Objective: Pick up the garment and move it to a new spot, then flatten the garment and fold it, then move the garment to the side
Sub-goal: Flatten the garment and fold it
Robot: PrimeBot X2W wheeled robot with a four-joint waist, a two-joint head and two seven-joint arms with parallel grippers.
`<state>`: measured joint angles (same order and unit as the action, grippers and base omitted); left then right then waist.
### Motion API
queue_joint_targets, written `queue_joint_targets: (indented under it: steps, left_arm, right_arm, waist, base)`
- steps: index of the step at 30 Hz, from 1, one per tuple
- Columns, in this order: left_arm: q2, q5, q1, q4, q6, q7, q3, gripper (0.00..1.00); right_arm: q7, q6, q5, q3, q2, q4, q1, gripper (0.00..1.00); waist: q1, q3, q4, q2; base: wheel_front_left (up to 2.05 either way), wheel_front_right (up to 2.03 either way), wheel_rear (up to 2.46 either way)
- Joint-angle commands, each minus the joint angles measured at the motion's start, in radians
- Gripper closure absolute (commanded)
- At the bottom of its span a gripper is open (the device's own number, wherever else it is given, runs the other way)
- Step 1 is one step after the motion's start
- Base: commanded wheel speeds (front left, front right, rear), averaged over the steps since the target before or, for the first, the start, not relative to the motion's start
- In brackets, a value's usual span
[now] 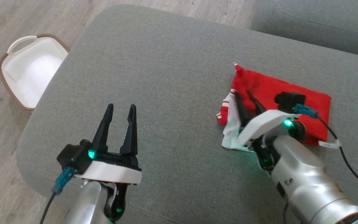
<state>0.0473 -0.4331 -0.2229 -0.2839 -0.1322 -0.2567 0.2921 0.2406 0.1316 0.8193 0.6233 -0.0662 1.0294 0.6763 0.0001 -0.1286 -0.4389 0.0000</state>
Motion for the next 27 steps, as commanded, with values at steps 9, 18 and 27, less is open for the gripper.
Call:
queue_joint_targets:
  steps: [9, 18, 27]
  left_arm:
    - [0.003, 0.002, -0.046, 0.03, 0.002, -0.005, -0.049, 0.0]
    - [0.003, 0.019, -0.042, 0.054, 0.002, -0.005, -0.091, 0.0]
    - [0.003, 0.041, -0.024, 0.071, 0.002, -0.005, -0.147, 0.0]
  right_arm:
    - [0.018, -0.001, 0.115, 0.162, 0.016, -0.114, 0.07, 0.0]
    - [0.021, -0.001, -0.208, -0.086, -0.013, -0.155, 0.077, 0.0]
    - [0.021, -0.001, -0.543, -0.357, -0.045, -0.41, -0.136, 0.0]
  waist:
    - [-0.0001, 0.01, 0.056, 0.0]
    - [-0.0001, 0.029, 0.176, 0.0]
    - [-0.0001, 0.043, 0.283, 0.0]
  base:
    - [0.0, 0.0, 0.0]
    - [0.0, 0.0, 0.0]
    - [0.0, 0.0, 0.0]
